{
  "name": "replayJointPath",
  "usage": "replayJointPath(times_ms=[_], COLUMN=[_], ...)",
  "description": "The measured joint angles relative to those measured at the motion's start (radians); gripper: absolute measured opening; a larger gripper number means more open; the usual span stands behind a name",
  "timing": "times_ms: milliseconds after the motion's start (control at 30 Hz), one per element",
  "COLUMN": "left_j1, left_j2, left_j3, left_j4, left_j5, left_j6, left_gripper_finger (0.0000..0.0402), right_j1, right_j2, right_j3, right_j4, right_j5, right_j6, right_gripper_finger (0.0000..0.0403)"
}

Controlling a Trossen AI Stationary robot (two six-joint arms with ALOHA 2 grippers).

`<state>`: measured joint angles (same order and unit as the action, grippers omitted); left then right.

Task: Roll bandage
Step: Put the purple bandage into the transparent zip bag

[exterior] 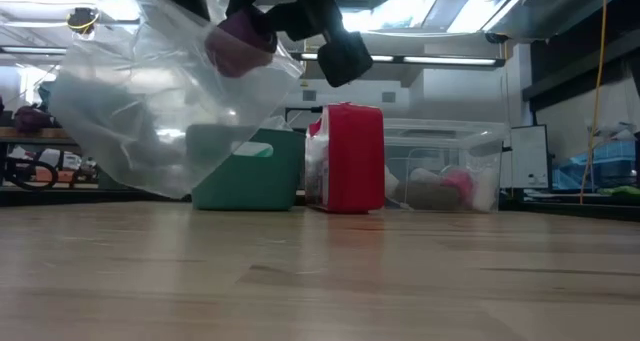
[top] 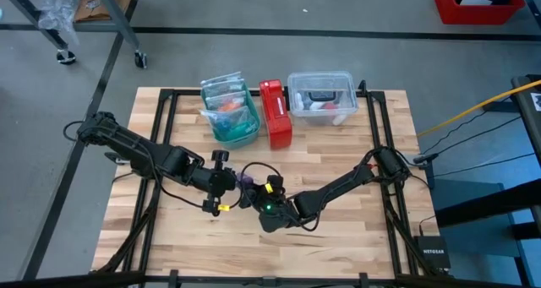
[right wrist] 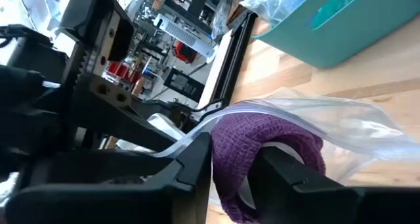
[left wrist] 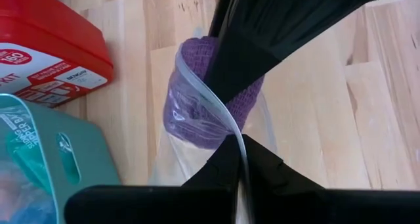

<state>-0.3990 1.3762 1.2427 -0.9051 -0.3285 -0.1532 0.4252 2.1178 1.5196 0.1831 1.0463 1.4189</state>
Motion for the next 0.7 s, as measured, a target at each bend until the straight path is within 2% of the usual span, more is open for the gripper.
replayJointPath(times_ms=[233,433,700], left_j1=[0.001,0.001,0.001], left_j2=[0.0,0.0,0.0], left_j3=[0.0,0.0,0.0], left_j4=[0.0,0.001,0.003], left_j5=[0.001,0.007,0.005], left_j6=[0.0,0.009,0.015], left_gripper_finger=[0.0,0.0,0.0], right_j1=[0.0,-0.011,-0.043], right_j2=[0.0,-0.002,-0.002], right_j3=[0.0,0.0,0.0], right_j4=[-0.048,-0.03,-0.025], right_j5=[0.022,-0.15,-0.231], right_j6=[-0.035,-0.036,-0.039], right_gripper_finger=[0.0092,0.0092,0.0092])
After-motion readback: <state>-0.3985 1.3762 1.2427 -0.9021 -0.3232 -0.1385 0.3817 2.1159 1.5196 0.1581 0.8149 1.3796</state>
